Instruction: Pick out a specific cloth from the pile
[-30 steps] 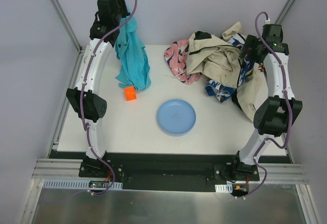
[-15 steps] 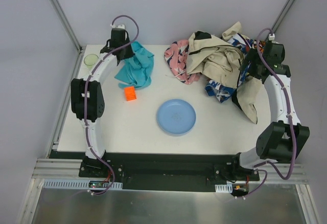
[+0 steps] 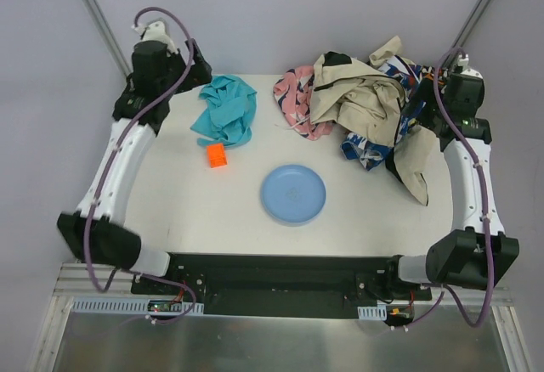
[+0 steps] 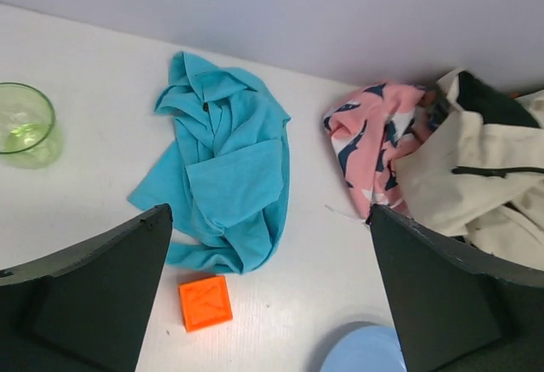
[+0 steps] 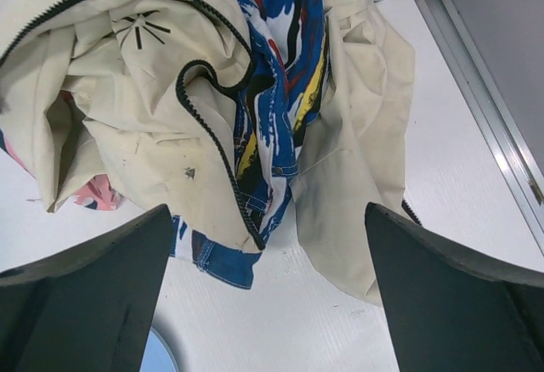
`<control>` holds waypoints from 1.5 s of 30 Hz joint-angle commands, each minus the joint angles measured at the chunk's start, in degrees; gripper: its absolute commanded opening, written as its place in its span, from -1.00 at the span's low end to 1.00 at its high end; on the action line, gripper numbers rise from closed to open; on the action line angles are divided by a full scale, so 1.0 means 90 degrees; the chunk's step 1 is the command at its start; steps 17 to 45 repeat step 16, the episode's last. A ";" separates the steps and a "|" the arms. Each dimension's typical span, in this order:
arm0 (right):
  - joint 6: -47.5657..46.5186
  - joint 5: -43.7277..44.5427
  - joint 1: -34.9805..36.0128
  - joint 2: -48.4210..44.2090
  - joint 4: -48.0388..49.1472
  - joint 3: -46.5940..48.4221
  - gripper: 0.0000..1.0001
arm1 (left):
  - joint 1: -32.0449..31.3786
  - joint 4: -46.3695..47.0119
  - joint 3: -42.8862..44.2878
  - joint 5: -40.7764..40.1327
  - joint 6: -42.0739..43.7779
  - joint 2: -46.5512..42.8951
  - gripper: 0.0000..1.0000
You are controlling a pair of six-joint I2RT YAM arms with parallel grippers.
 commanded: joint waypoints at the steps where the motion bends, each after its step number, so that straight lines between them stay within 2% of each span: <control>1: -0.0047 0.0136 0.0009 -0.0601 0.0300 -0.0215 0.92 | -0.0027 -0.0209 -0.1218 -0.0808 -0.0224 -0.1598 0.98; 5: -0.0057 -0.0088 0.0009 -0.1041 0.0505 -0.0761 0.91 | -0.0027 -0.0366 -0.2390 -0.1191 -0.0527 -0.2595 0.98; 11: -0.0027 -0.0324 0.0009 -0.1666 0.1012 -0.1718 0.92 | -0.0017 -0.0434 -0.3202 -0.0967 -0.0811 -0.3368 0.98; 16: -0.0308 -0.0850 0.0048 -0.1891 0.1384 -0.2110 0.91 | -0.0017 -0.0552 -0.3252 -0.0869 -0.0919 -0.3505 0.98; 45: -0.0308 -0.0850 0.0048 -0.1891 0.1384 -0.2110 0.91 | -0.0017 -0.0552 -0.3252 -0.0869 -0.0919 -0.3505 0.98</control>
